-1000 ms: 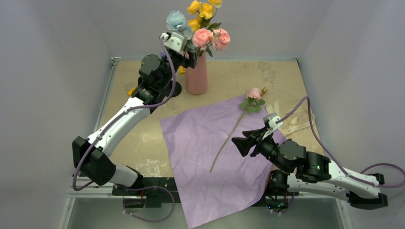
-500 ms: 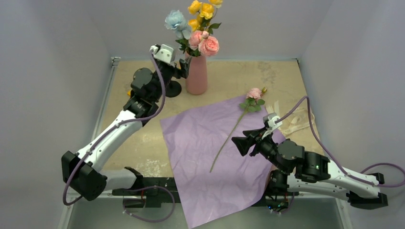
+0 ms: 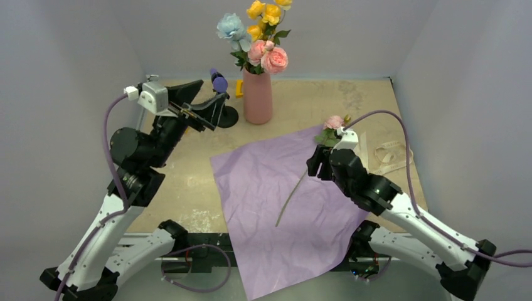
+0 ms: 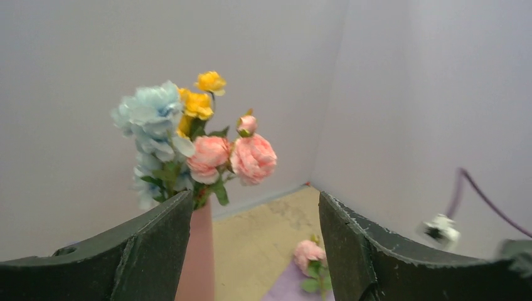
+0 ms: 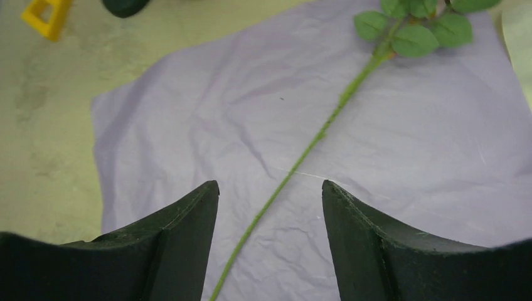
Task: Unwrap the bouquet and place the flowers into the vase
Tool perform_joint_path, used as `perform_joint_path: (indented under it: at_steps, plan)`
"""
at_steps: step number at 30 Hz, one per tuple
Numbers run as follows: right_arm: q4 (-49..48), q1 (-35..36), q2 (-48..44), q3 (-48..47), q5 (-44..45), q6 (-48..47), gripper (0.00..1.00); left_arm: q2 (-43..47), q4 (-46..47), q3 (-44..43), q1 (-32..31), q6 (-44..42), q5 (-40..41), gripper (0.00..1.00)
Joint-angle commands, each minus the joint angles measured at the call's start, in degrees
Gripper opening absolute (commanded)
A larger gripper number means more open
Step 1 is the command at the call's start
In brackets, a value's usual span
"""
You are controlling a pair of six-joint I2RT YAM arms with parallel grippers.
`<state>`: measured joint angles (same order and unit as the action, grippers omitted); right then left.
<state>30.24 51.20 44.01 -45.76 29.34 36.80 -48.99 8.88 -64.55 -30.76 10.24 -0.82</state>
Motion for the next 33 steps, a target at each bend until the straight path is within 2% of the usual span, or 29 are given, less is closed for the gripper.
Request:
perform_joint_path:
  at_steps: [1, 4, 6, 13, 21, 26, 33]
  plan:
    - [-3.81, -9.08, 5.58, 2.69, -13.0, 5.69, 0.65, 1.78, -20.7, 0.76, 0.02, 12.26, -9.1, 0.75]
    - [-5.31, -11.44, 11.74, 2.29, -14.79, 7.18, 0.65, 3.2, -28.63, 2.73, 0.0, 16.79, -10.03, 0.74]
    - [-7.25, -12.87, 15.4, 3.05, -15.86, 8.4, 0.65, 4.85, -32.12, 5.26, 0.0, 19.28, -9.84, 0.76]
    - [-14.02, -17.17, 26.95, 4.94, -18.26, 11.85, 0.6, 14.4, -41.36, 17.21, -0.01, 32.84, -1.43, 0.99]
    - [-14.82, -20.85, 34.64, 2.97, -17.95, 12.79, 0.59, 22.3, -47.11, 24.26, -0.03, 41.89, 4.75, 1.0]
    - [-15.5, -22.38, 38.78, 1.67, -18.5, 12.77, 0.55, 22.97, -48.6, 24.92, -0.07, 42.63, 3.41, 1.0]
    - [-15.61, -23.08, 42.41, -0.63, -18.77, 12.22, 0.41, 25.22, -46.43, 26.96, -0.07, 40.4, 1.14, 0.98]
